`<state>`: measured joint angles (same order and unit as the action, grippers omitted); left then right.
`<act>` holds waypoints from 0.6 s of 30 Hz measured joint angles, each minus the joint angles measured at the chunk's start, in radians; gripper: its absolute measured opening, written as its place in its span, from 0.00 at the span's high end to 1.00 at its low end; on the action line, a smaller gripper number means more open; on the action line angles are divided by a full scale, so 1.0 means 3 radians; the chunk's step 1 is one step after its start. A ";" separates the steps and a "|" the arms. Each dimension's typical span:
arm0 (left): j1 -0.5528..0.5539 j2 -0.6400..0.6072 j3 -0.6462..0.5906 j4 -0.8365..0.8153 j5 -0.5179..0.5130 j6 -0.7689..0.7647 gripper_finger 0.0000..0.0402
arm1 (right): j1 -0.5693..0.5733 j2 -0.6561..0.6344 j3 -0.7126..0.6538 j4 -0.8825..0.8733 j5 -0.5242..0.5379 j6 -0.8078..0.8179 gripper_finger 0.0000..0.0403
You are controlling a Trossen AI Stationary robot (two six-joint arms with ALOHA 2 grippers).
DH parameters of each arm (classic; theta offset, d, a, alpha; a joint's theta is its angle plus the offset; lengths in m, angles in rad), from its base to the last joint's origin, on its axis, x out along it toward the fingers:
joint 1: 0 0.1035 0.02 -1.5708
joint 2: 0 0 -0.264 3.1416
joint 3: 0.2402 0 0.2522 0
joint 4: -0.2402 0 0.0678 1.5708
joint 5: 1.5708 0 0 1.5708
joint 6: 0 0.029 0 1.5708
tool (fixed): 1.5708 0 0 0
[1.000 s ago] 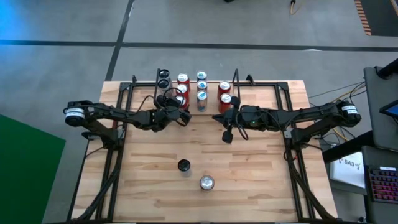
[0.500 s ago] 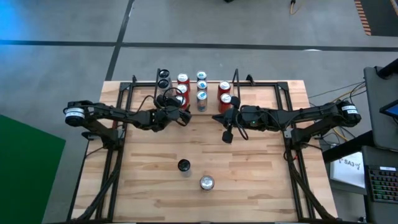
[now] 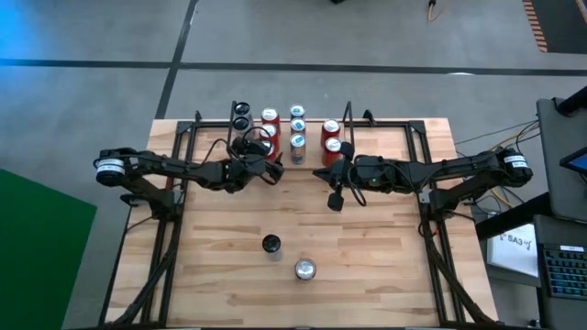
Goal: Place canned beverage on shelf
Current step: Put the orange soda can on the shelf aligned with the other orange soda cans
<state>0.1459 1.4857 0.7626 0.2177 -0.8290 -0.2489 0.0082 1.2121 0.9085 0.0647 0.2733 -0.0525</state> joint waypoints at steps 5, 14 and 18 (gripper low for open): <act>-0.0005 -0.0012 0.0050 0.0000 -0.0004 0.0110 0.02 | 0.0001 0.0000 0.0000 0.0000 0.0000 0.0000 0.98; -0.0146 -0.0340 0.0082 -0.0136 0.0002 0.0412 0.02 | 0.0000 0.0000 0.0000 -0.0001 0.0000 0.0001 0.98; -0.0259 -0.0661 0.0070 -0.0345 0.0001 0.0680 0.02 | 0.0000 0.0000 0.0000 0.0000 0.0000 0.0000 0.98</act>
<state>0.0682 1.2873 0.7836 0.1142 -0.8287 -0.0448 0.0082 1.2121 0.9085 0.0645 0.2733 -0.0525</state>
